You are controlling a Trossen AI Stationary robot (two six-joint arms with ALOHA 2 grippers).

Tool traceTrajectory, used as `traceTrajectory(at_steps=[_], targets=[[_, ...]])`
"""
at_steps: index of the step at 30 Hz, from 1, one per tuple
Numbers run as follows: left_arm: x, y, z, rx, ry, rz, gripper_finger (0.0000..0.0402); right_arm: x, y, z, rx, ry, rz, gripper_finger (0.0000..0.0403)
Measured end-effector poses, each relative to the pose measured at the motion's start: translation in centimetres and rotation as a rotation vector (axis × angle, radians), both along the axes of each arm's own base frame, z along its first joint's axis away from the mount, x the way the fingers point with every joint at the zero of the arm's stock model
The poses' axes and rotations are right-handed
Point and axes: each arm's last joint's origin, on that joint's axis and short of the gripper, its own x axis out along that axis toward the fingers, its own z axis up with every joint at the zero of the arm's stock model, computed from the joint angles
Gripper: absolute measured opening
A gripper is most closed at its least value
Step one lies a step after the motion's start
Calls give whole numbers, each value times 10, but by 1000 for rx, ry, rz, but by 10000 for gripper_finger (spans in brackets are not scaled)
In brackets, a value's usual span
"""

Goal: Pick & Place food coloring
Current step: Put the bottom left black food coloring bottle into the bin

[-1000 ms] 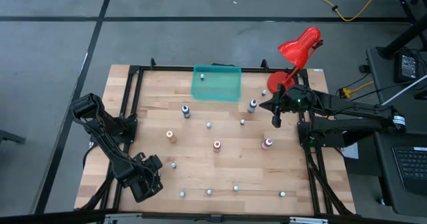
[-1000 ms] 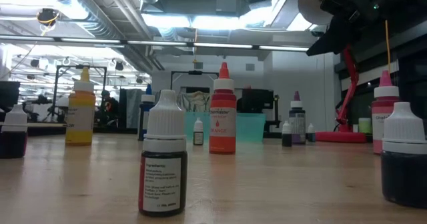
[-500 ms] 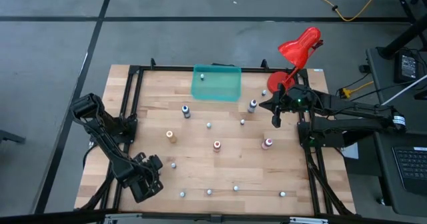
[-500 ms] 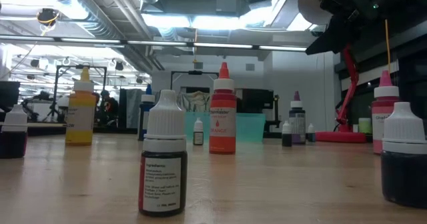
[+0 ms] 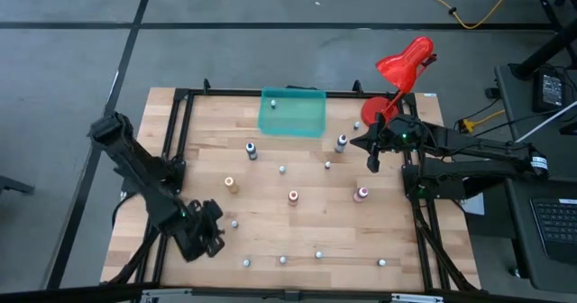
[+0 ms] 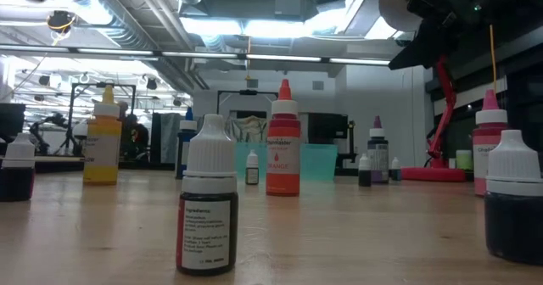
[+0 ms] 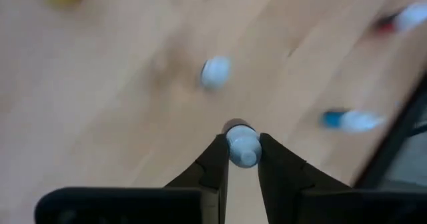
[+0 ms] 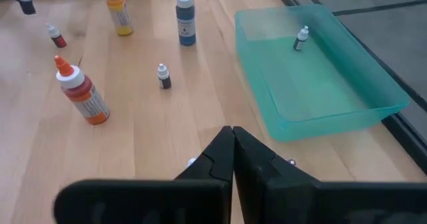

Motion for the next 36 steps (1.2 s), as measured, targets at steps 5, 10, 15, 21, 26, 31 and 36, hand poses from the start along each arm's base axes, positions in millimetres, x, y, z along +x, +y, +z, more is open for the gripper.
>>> traceTrajectory(at_steps=[5, 10, 15, 21, 26, 31, 36], targets=[[14, 39, 50, -16, -123, 6, 53, 0, 0, 0, 4, -4, -3, 12], [30, 89, 94, 107, -154, 30, 53, 2, 0, 3, 17, -44, -15, 12], [51, 142, 119, 146, -135, -19, 53, 4, -2, 10, 51, -126, -45, 12], [73, 207, 136, 197, -130, -28, 54, 5, -7, 13, 57, -172, -81, 12], [97, 255, 144, 230, -122, -52, 54, 6, -7, 24, -35, -199, -39, 12], [126, 295, 142, 232, -46, -58, 54, 5, -7, 55, -203, -248, 16, 12], [152, 328, 130, 205, -7, -67, 54, 0, -10, 83, -343, -294, 26, 12]])
